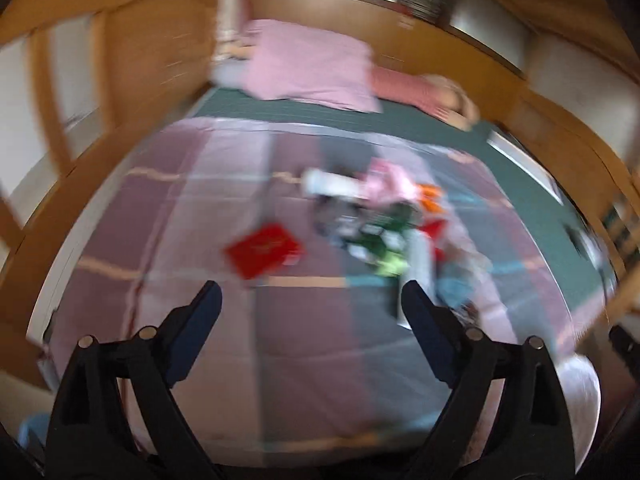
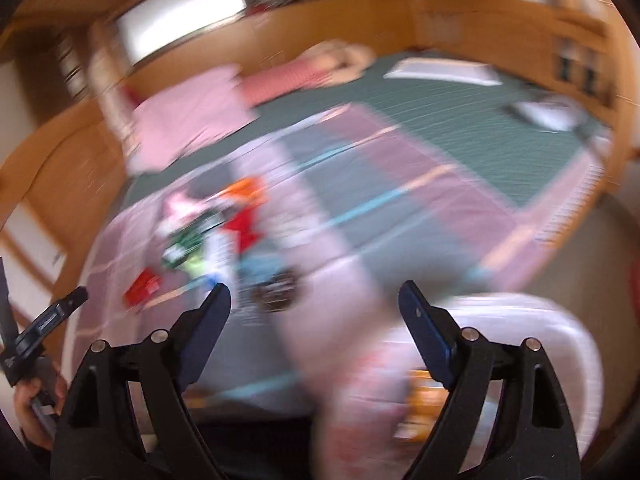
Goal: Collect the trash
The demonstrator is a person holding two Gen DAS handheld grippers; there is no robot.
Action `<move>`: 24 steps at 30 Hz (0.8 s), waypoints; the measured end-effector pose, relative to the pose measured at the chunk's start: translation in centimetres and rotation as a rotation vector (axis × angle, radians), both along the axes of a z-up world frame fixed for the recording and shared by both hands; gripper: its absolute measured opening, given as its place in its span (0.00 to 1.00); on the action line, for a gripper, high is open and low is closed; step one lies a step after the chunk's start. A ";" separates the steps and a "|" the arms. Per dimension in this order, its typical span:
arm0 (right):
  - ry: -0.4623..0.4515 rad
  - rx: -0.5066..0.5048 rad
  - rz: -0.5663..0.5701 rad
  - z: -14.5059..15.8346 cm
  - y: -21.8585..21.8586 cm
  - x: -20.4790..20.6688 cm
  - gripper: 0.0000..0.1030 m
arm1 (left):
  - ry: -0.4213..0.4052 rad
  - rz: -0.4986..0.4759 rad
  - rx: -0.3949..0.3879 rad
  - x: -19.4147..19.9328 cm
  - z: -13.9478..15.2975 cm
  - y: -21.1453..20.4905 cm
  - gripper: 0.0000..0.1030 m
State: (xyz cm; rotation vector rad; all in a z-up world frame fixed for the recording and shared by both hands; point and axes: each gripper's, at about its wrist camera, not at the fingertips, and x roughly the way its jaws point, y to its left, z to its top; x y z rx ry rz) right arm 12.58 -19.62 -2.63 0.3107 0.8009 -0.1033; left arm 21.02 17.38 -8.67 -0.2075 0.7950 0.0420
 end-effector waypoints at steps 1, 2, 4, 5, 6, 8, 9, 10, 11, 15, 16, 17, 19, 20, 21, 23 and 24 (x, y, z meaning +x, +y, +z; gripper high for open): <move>0.015 0.011 0.042 -0.7 2.1 1.8 0.82 | 0.032 0.070 -0.003 0.3 -0.7 2.1 0.88; 0.035 0.028 0.097 -1.8 4.6 4.0 0.82 | 0.061 0.123 0.001 0.5 -1.2 3.2 0.88; 0.063 0.061 0.168 -3.2 8.5 7.3 0.82 | 0.094 0.232 -0.018 0.2 -1.7 6.4 0.88; 0.082 0.084 0.207 -4.4 10.9 9.4 0.82 | 0.086 0.268 -0.041 -0.4 -1.6 7.9 0.88; 0.098 0.100 0.232 -5.2 12.8 10.8 0.82 | 0.078 0.294 -0.056 -0.4 -1.5 8.4 0.88; 0.137 0.118 0.274 -7.1 16.7 13.8 0.82 | 0.066 0.346 -0.066 -1.1 -1.0 9.7 0.89; 0.153 0.119 0.293 -8.1 18.8 15.4 0.82 | 0.064 0.367 -0.067 -1.5 -0.9 10.3 0.89; 0.157 0.112 0.304 -9.0 20.7 17.1 0.82 | 0.066 0.390 -0.071 -1.8 -1.0 10.7 0.90; 0.168 0.104 0.317 -9.7 22.2 18.5 0.82 | 0.072 0.402 -0.081 -2.1 -1.1 10.8 0.90; 0.238 0.126 0.334 -12.6 26.6 23.8 0.82 | 0.107 0.409 -0.119 -2.1 -1.4 11.3 0.90; 0.236 0.119 0.312 -13.2 27.3 24.7 0.85 | 0.110 0.406 -0.126 -1.8 -1.5 11.1 0.90; 0.236 0.113 0.304 -13.7 28.1 25.4 0.85 | 0.109 0.401 -0.130 -1.6 -1.5 10.9 0.90; 0.229 0.098 0.328 -14.9 29.9 26.5 0.85 | 0.103 0.390 -0.131 -1.7 -1.5 10.6 0.92; 0.236 0.079 0.336 -15.3 30.5 26.9 0.85 | 0.103 0.385 -0.130 -1.8 -1.4 10.5 0.92; 0.245 0.057 0.340 -15.7 30.9 27.1 0.85 | 0.103 0.379 -0.130 -1.9 -1.4 10.4 0.92; 0.241 0.029 0.351 -16.3 32.0 27.4 0.85 | 0.107 0.371 -0.126 -1.8 -1.4 10.2 0.93; 0.227 -0.016 0.366 -16.5 32.5 27.5 0.85 | 0.110 0.371 -0.126 -1.8 -1.5 10.2 0.93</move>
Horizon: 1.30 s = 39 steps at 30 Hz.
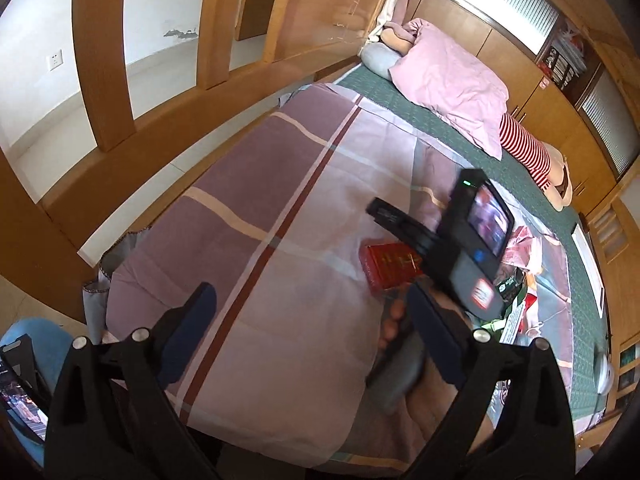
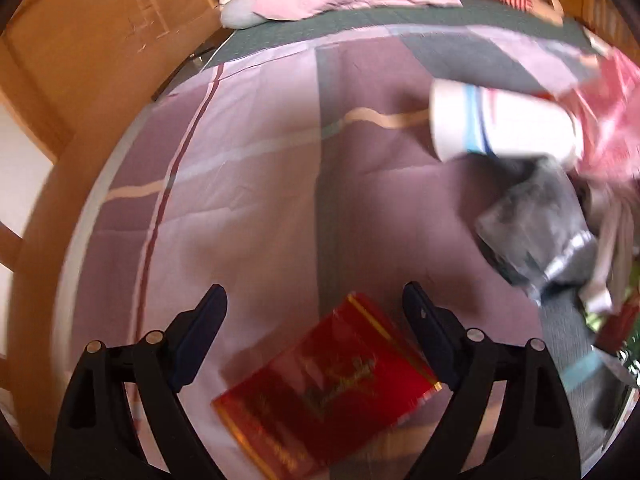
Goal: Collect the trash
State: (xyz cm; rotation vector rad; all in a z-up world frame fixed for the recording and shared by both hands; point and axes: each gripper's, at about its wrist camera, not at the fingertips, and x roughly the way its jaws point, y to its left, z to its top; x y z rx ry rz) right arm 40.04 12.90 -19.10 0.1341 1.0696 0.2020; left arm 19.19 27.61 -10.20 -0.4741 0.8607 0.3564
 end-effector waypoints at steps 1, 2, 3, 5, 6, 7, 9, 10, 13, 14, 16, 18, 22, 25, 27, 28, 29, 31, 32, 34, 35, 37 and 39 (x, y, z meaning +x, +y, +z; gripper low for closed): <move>-0.014 -0.053 0.039 -0.1 0.7 0.0 0.83 | 0.004 0.002 -0.002 0.0 -0.1 0.0 0.93; -0.023 -0.101 0.075 -0.3 1.4 -0.3 0.78 | 0.008 0.004 -0.004 0.0 -0.2 0.0 0.93; -0.038 -0.155 0.110 -0.3 1.9 -0.7 0.69 | 0.012 0.005 -0.007 0.1 -0.3 0.1 0.93; -0.050 -0.166 0.166 -0.1 2.1 -1.2 0.54 | 0.020 0.015 -0.016 0.2 -0.6 0.4 0.93; -0.045 -0.168 0.191 0.0 2.2 -1.3 0.44 | 0.021 0.023 -0.020 0.2 -0.6 0.6 0.93; -0.040 -0.170 0.218 0.2 2.2 -1.6 0.35 | 0.022 0.032 -0.026 0.2 -0.7 0.9 0.93; -0.029 -0.176 0.267 0.3 2.2 -2.1 0.24 | 0.022 0.043 -0.035 0.1 -0.9 1.3 0.93; -0.014 -0.171 0.288 0.3 2.3 -2.4 0.15 | 0.025 0.048 -0.039 0.1 -0.9 1.6 0.93; 0.037 -0.145 0.337 0.2 2.0 -3.1 0.11 | 0.032 0.080 -0.058 0.0 -1.3 2.5 0.93; 0.053 -0.140 0.352 0.2 1.7 -3.5 0.10 | 0.034 0.087 -0.065 -0.1 -1.3 2.8 0.93; 0.095 -0.111 0.377 0.3 0.9 -4.2 0.09 | 0.036 0.100 -0.082 -0.2 -1.5 3.2 0.93; 0.147 -0.068 0.391 0.6 0.4 -5.3 0.09 | 0.036 0.106 -0.096 -0.2 -1.6 3.6 0.93; 0.223 0.002 0.407 1.3 -1.4 -7.7 0.09 | 0.037 0.110 -0.135 -0.3 -1.7 4.4 0.93; 0.192 -0.006 0.409 2.4 -2.6 -9.6 0.09 | 0.037 0.118 -0.158 -0.5 -1.9 4.9 0.93; 0.174 0.013 0.383 2.8 -3.5 -10.0 0.09 | 0.048 0.119 -0.172 -0.4 -2.3 5.1 0.93; 0.168 0.032 0.353 3.1 -4.0 -9.8 0.13 | 0.052 0.118 -0.176 -0.4 -2.4 5.0 0.93; 0.154 0.061 0.314 3.5 -4.7 -9.5 0.18 | 0.059 0.112 -0.180 -0.3 -2.6 4.9 0.93; 0.104 0.126 0.217 4.6 -6.3 -8.9 0.47 | 0.078 0.085 -0.176 0.1 -3.0 4.4 0.93; 0.071 0.145 0.154 5.4 -7.5 -8.8 0.52 | 0.099 0.044 -0.167 0.7 -3.3 3.7 0.93; -0.019 0.173 0.036 7.1 -9.9 -9.3 0.64 | 0.146 -0.061 -0.140 1.8 -3.9 2.1 0.93; -0.051 0.173 -0.007 7.7 -10.8 -9.5 0.67 | 0.164 -0.101 -0.127 2.0 -4.1 1.2 0.93; -0.098 0.118 -0.109 8.4 -12.5 -10.1 0.79 | 0.205 -0.209 -0.099 2.9 -4.7 -0.9 0.93; -0.079 0.007 -0.203 8.0 -14.1 -10.1 0.81 | 0.229 -0.287 -0.092 3.4 -5.3 -2.7 0.93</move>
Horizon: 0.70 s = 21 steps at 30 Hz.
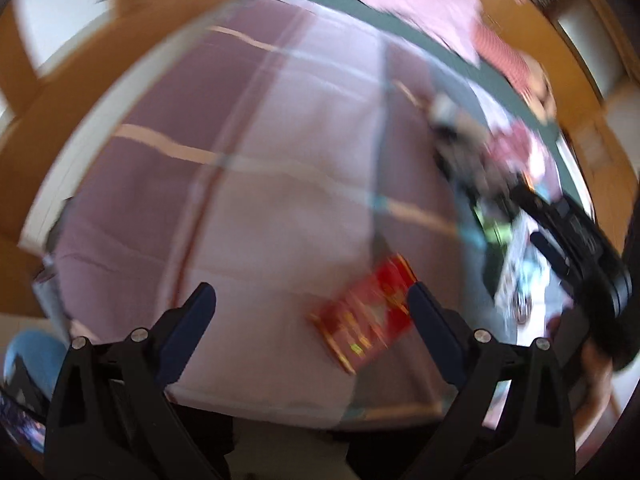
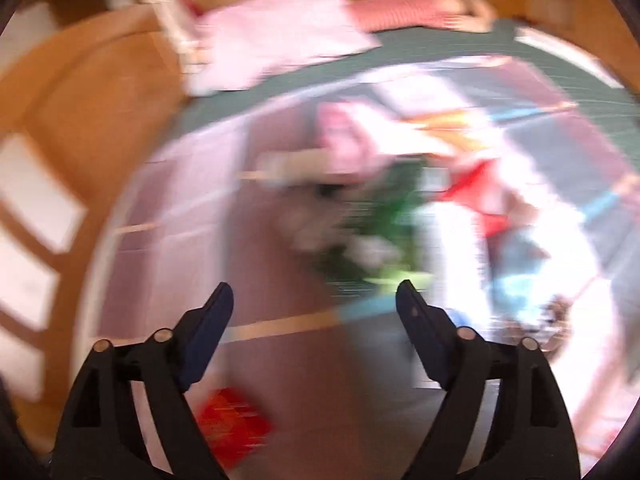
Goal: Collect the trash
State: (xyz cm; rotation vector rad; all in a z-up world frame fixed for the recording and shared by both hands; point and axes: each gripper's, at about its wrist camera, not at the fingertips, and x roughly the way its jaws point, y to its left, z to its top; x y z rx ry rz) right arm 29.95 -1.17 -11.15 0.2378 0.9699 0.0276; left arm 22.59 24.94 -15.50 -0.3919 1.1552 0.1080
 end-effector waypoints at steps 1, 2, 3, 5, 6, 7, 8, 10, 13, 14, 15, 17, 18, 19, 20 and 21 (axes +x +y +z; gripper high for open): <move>0.041 -0.042 -0.038 -0.6 -0.7 0.4 0.81 | 0.009 -0.031 0.001 0.2 -0.3 -0.9 0.93; 0.080 -0.058 -0.066 -1.3 -1.2 0.7 0.81 | 0.019 -0.053 0.008 0.4 -0.6 -1.6 0.93; 0.126 -0.060 -0.092 -2.0 -1.9 1.1 0.81 | 0.028 -0.070 0.018 0.5 -0.8 -2.1 0.93; 0.191 -0.056 -0.113 -3.3 -2.8 1.6 0.81 | 0.048 -0.099 0.046 0.7 -1.4 -3.1 0.93; 0.212 -0.061 -0.112 -3.7 -2.9 1.9 0.81 | 0.053 -0.105 0.054 0.7 -1.5 -3.2 0.93; 0.220 -0.065 -0.099 -4.0 -2.8 2.1 0.81 | 0.060 -0.107 0.061 0.8 -1.7 -3.3 0.93; 0.220 -0.064 -0.080 -4.1 -2.7 2.2 0.81 | 0.064 -0.106 0.062 1.0 -1.8 -3.3 0.93; 0.200 -0.078 -0.027 -4.0 -1.6 2.3 0.66 | 0.068 -0.099 0.059 1.1 -1.8 -3.1 0.93; 0.163 -0.059 0.065 -3.6 -0.1 2.3 0.31 | 0.068 -0.072 0.048 0.7 -1.9 -2.5 0.93; 0.159 -0.024 0.092 -3.6 0.3 2.3 0.25 | 0.069 -0.061 0.040 0.7 -1.9 -2.3 0.94; 0.159 -0.010 0.113 -3.7 0.7 2.3 0.15 | 0.071 -0.051 0.029 0.6 -2.0 -2.1 0.94; 0.144 0.019 0.151 -3.4 1.7 2.2 0.09 | 0.075 -0.038 0.009 0.6 -2.2 -1.8 0.94; 0.123 0.043 0.167 -3.0 2.1 2.1 0.08 | 0.080 -0.032 -0.004 0.5 -2.3 -1.7 0.94; 0.096 0.054 0.182 -2.5 2.4 2.0 0.08 | 0.082 -0.029 -0.013 0.5 -2.4 -1.5 0.94; 0.072 0.051 0.193 -2.1 2.6 2.1 0.07 | 0.086 -0.026 -0.023 0.5 -2.5 -1.4 0.94; 0.045 0.045 0.203 -1.6 2.7 2.0 0.07 | 0.088 -0.025 -0.030 0.6 -2.6 -1.4 0.94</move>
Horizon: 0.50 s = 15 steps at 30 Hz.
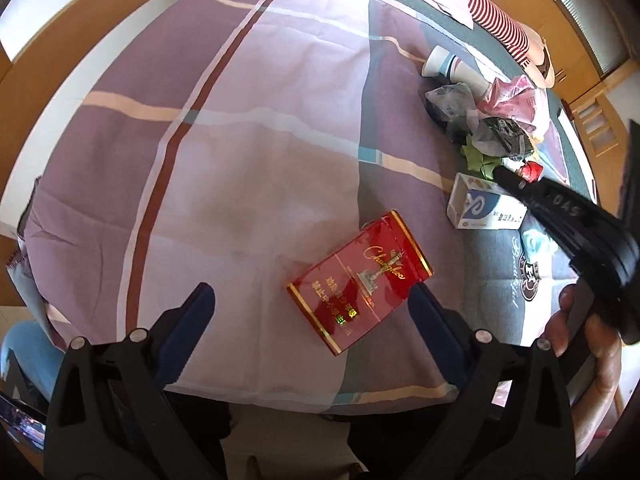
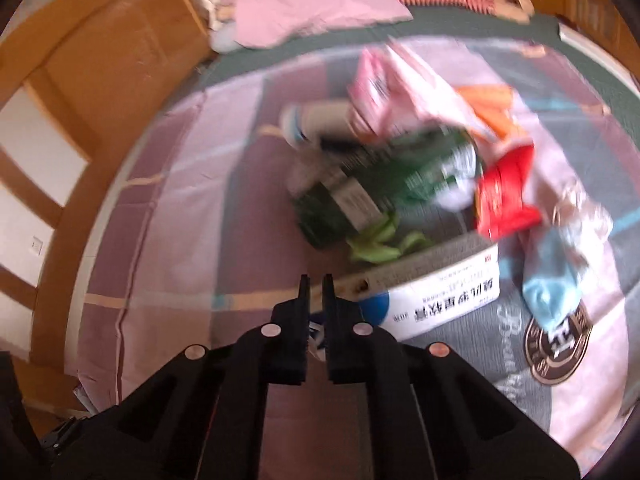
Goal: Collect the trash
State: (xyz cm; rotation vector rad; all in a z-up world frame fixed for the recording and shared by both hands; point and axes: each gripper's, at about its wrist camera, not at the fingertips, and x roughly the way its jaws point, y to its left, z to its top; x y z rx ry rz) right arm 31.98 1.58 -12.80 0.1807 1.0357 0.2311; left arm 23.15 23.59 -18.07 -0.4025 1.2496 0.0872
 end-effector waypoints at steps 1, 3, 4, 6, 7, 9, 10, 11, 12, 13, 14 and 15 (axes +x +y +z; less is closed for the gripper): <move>-0.023 0.000 0.004 0.4 0.2 -0.1 0.07 | 0.003 -0.001 -0.005 0.0 -0.1 0.0 0.94; -0.042 0.017 -0.006 0.9 -0.1 -0.1 0.07 | 0.006 -0.008 -0.004 0.0 -0.2 -0.1 0.94; -0.043 0.031 -0.018 1.0 -0.5 -0.2 0.07 | 0.007 -0.018 0.000 0.1 -0.2 -0.3 0.94; -0.030 0.064 -0.061 0.9 -1.6 -0.3 0.08 | 0.008 -0.033 0.005 0.1 -0.2 -0.7 0.94; -0.023 0.090 -0.093 0.9 -2.3 -0.2 0.11 | 0.011 -0.044 0.009 0.2 -0.3 -0.9 0.94; -0.011 0.134 -0.158 0.7 -3.8 -0.6 0.31 | 0.014 -0.066 0.014 0.2 -0.4 -1.4 0.94; -0.010 0.150 -0.188 0.7 -4.3 -0.6 0.47 | 0.017 -0.081 0.018 0.3 -0.5 -1.8 0.94; -0.010 0.161 -0.220 0.7 -4.9 -0.6 0.54 | 0.021 -0.095 0.024 0.3 -0.7 -2.1 0.94; -0.013 0.169 -0.251 0.9 -5.3 -0.8 0.61 | 0.026 -0.106 0.031 0.4 -0.9 -2.4 0.94; -0.021 0.176 -0.268 1.0 -5.7 -0.8 0.63 | 0.034 -0.117 0.042 0.5 -1.2 -2.7 0.94; -0.030 0.178 -0.279 1.2 -5.9 -0.9 0.63 | 0.044 -0.124 0.056 0.6 -1.6 -3.1 0.94; -0.043 0.176 -0.290 1.4 -6.1 -1.0 0.64 | 0.050 -0.128 0.065 0.7 -1.9 -3.3 0.94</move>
